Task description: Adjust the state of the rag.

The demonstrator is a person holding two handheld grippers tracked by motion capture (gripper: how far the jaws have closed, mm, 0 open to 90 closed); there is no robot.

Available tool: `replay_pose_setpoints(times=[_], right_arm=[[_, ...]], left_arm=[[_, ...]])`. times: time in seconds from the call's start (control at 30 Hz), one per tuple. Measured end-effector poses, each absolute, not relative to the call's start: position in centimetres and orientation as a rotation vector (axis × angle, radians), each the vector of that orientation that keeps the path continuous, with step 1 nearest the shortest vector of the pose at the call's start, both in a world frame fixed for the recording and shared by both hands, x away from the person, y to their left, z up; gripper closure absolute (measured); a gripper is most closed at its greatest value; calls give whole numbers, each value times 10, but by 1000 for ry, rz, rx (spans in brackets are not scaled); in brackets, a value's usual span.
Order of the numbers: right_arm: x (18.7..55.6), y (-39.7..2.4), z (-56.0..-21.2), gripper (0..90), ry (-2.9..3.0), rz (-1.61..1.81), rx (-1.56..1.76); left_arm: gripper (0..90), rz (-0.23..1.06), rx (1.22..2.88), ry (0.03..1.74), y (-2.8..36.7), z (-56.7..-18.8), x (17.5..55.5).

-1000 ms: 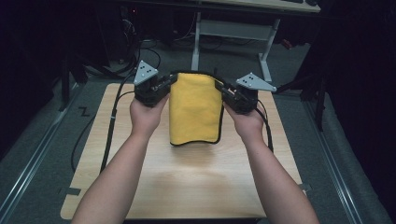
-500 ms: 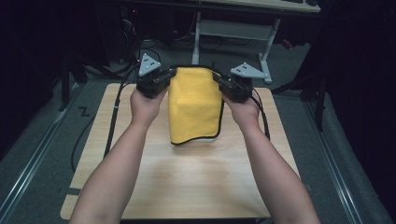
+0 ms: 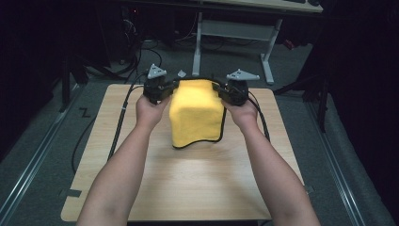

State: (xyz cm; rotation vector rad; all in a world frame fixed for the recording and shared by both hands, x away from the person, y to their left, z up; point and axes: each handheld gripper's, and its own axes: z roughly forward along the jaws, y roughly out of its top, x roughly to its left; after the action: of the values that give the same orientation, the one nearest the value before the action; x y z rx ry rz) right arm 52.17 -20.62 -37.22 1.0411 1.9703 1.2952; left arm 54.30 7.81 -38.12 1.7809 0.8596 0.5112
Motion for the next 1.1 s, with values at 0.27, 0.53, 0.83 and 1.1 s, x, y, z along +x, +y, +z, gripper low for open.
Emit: replay_pose_setpoints(times=[0.27,0.53,0.83,1.1], right_arm=[[520,-212,-380,782,2030,1312,1087],[523,-218,-387,782,2072,1285,1125],[522,-220,-393,776,2109,1269,1130],[524,-220,-399,776,2136,1284,1174]], left_arm=[[832,429,1810,908,77,-406,538],[835,400,1830,911,75,-414,538],[837,383,1854,909,78,-419,536],[837,323,1832,916,84,-439,535]])
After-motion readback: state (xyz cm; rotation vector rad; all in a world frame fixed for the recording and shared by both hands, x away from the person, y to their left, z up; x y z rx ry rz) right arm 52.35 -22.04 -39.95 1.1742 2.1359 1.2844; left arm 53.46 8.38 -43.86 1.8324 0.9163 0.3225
